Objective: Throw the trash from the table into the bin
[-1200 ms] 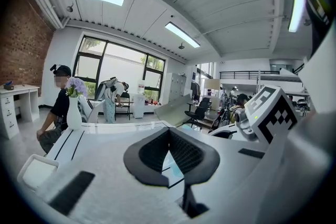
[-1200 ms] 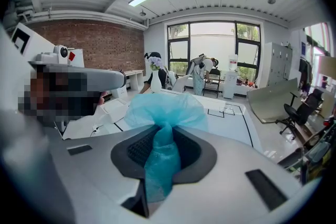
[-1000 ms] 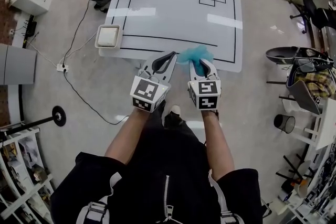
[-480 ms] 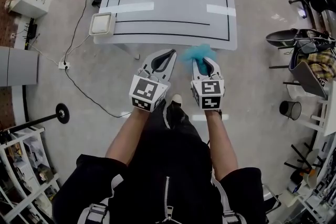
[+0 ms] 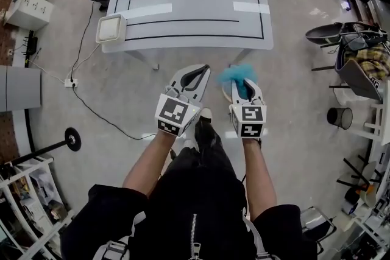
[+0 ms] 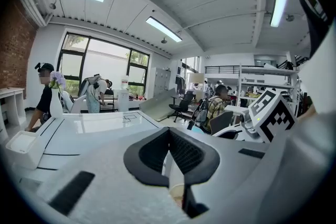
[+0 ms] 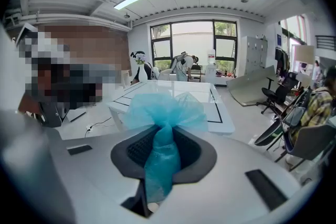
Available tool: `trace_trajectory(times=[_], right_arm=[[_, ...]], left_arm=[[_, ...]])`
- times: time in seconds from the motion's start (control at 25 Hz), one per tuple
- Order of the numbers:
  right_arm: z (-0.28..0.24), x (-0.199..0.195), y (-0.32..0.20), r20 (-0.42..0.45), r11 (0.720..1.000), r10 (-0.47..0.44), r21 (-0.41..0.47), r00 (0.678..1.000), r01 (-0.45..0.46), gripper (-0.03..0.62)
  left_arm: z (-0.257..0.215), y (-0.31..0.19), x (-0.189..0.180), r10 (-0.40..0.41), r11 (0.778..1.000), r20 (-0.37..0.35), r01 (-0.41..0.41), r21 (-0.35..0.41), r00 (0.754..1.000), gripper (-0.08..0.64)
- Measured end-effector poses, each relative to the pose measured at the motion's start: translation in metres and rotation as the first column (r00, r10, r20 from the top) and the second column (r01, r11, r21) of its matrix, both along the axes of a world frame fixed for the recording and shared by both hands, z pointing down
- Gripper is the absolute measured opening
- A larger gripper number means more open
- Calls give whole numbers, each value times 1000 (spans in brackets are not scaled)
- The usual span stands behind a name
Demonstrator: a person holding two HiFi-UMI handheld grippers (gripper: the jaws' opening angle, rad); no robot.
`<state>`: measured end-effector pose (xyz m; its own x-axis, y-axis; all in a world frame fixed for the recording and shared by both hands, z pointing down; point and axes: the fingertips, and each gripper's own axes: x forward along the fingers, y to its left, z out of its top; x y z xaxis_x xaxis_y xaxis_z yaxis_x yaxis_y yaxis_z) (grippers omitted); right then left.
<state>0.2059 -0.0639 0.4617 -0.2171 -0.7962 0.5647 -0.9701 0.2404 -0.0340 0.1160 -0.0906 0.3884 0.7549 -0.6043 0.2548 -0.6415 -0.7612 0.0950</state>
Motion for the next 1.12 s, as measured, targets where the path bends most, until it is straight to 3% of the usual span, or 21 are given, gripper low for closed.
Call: trace_trajectory(times=[0.56,1.12], right_arm=[[51,36,48,12,992,114,56,993,-115,63],[157,72,32,-10,982,157,108,988,-155,63]], left_arm=[[60,37,12,30,998,-27,-29,56,999,7],[190,20,42,80,994,-24,-78,70,996,8]])
